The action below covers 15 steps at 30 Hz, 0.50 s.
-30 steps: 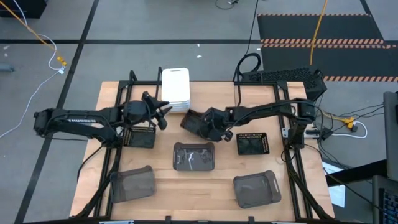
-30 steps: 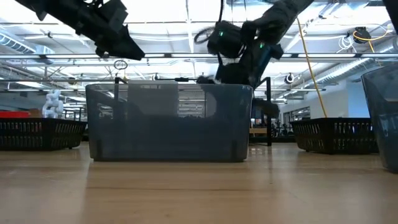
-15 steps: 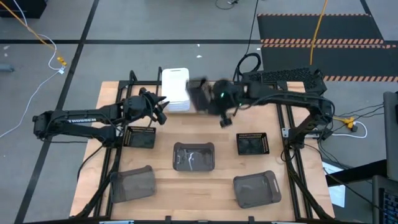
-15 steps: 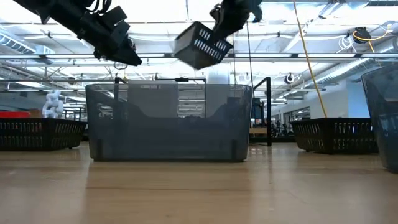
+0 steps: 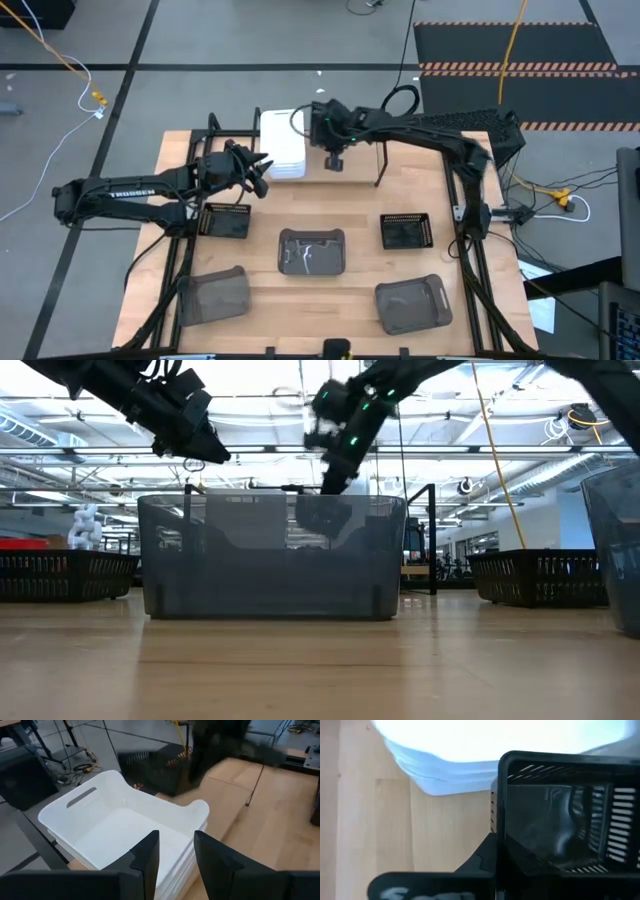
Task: Stack baskets on shelf by color
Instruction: Put the center black bin on the shelf
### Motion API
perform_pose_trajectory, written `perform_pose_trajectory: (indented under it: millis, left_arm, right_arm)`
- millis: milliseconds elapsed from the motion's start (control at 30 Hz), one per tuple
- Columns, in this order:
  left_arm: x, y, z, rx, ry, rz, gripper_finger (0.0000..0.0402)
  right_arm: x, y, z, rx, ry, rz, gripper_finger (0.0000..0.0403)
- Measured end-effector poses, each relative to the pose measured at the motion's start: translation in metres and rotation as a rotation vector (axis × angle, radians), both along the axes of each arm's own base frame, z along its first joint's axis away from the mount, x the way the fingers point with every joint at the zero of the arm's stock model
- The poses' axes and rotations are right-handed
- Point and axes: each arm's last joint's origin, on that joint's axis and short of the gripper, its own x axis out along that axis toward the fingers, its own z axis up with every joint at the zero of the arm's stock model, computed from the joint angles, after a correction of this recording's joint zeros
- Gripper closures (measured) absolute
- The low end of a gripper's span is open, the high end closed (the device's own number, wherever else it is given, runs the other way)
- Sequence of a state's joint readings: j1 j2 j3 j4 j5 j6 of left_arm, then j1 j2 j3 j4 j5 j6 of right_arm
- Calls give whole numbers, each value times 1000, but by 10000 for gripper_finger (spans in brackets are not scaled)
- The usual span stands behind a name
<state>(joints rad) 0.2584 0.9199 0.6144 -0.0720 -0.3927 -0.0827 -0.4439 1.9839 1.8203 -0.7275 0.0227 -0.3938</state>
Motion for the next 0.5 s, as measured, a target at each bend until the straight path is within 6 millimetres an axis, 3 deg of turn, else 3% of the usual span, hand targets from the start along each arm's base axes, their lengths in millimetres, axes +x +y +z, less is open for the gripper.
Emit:
perform_pose_trajectory:
  millis: [100,300,500]
  left_arm:
    - [-2,3,1,4,-5,16,275]
    - [-12,5,3,12,17,35,275]
    - [-21,3,8,14,9,41,275]
  right_arm:
    - [11,1,-24,59,105,4,402]
    - [27,12,-46,111,114,51,402]
    - [42,26,-41,83,24,79,402]
